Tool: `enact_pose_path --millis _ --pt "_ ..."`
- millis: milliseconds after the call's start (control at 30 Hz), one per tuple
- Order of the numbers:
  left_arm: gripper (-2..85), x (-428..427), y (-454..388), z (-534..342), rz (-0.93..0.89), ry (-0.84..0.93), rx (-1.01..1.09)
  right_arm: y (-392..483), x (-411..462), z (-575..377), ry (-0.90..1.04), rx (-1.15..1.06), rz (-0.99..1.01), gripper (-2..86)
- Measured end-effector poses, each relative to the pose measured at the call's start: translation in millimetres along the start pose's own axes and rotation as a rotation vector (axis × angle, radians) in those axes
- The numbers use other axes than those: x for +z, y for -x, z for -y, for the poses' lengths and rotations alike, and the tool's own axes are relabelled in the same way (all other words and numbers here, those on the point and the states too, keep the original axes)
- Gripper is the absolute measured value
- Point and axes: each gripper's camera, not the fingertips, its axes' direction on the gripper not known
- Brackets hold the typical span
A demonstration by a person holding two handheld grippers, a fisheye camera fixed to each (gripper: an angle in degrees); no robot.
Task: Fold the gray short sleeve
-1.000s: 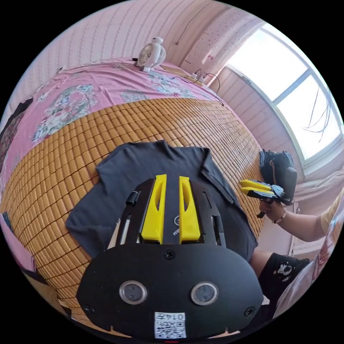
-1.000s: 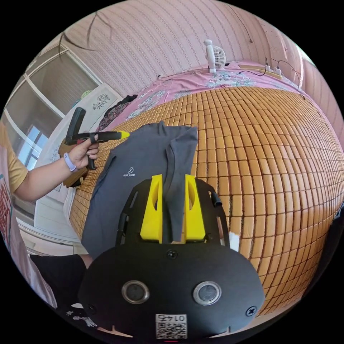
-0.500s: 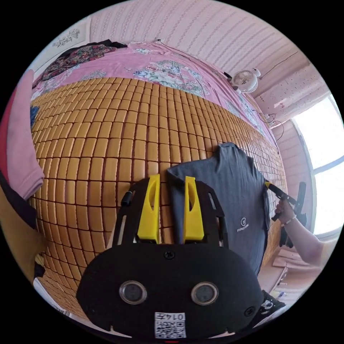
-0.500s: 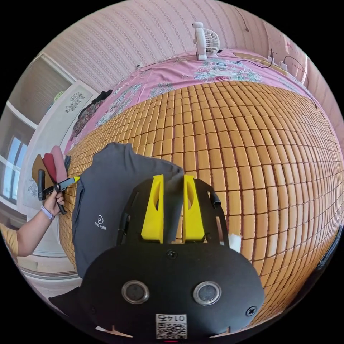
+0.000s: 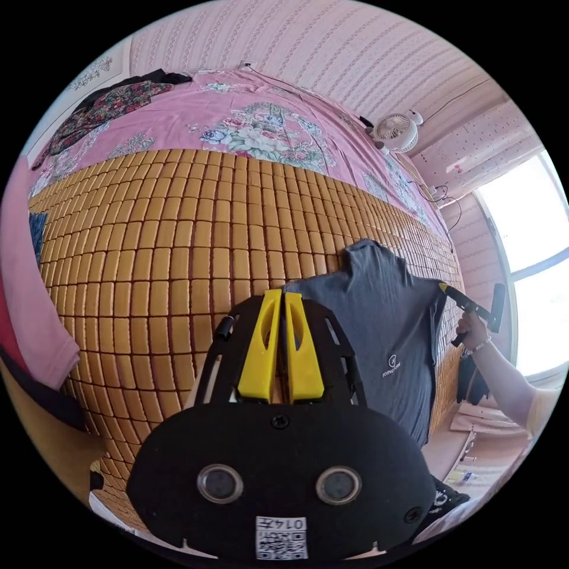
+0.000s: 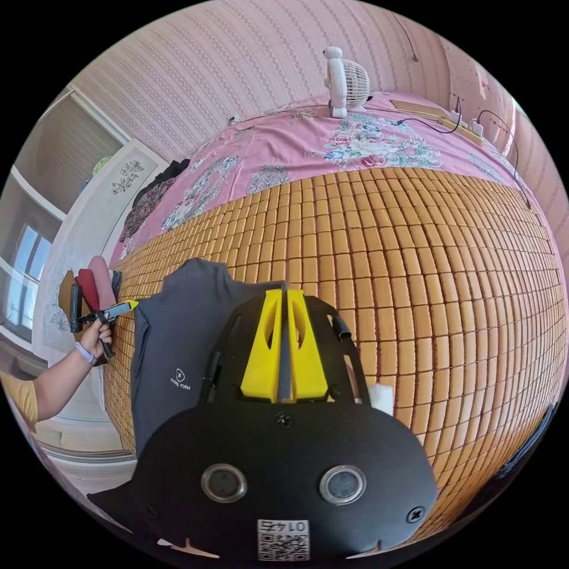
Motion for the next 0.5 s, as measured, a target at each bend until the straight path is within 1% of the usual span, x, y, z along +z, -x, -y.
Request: enact_pose_path --millis 167,300,367,500 --pt "-1.0 -13 1 29 -0.016 -0.114 0.031 2 -10 32 -0.053 -0.026 -0.03 -0.6" --pt "-1.0 -26 -4 40 -0.056 -0.184 0.066 6 -29 50 -0.114 -0.03 0.006 -0.6" --pt "-1.0 -38 -9 37 -0.084 -0.222 0.11 9 -41 50 -0.139 -0.049 0.034 -0.5" --pt "-0.9 -60 -13 9 -0.162 -0.232 0.221 11 -76 30 -0.149 -0.111 0.121 -0.4"
